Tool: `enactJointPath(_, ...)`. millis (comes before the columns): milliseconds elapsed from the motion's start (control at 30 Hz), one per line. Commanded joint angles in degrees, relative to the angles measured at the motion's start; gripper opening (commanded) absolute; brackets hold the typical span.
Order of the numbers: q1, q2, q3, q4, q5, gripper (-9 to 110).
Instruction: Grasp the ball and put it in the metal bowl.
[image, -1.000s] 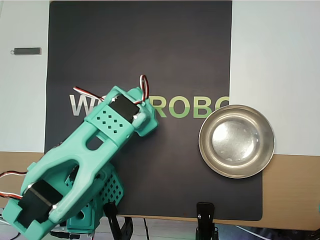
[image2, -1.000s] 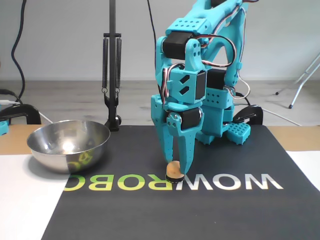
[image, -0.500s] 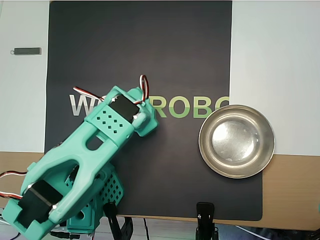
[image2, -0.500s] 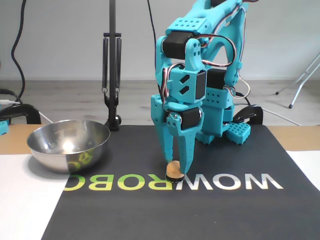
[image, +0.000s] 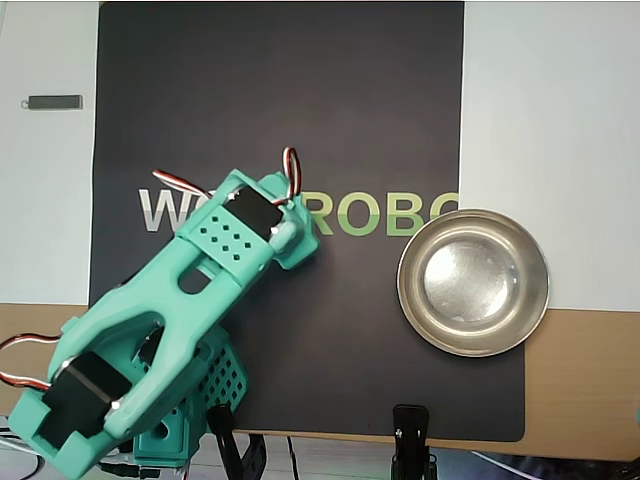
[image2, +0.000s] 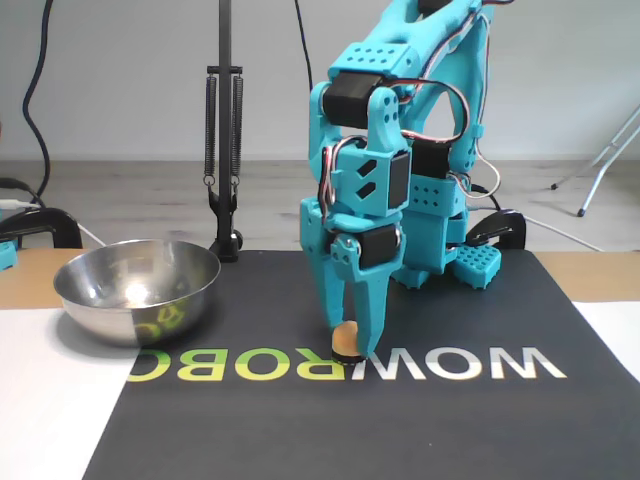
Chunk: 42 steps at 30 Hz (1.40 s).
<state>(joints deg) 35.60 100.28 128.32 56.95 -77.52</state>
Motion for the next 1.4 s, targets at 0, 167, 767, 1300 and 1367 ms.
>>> enactJointPath(0,-0.5,0.1,-1.1,-0.1,0.1,56)
enactJointPath(167,-0.5,0.1,-1.1,-0.2,0.1,56)
enactJointPath(767,-0.5,0.1,-1.1,0.3,-0.4,36)
enactJointPath(1300,-0.5,1.0,-1.9,0.7,0.1,25)
enactJointPath(1367,-0.5,1.0,-4.3,3.3,0.1,25)
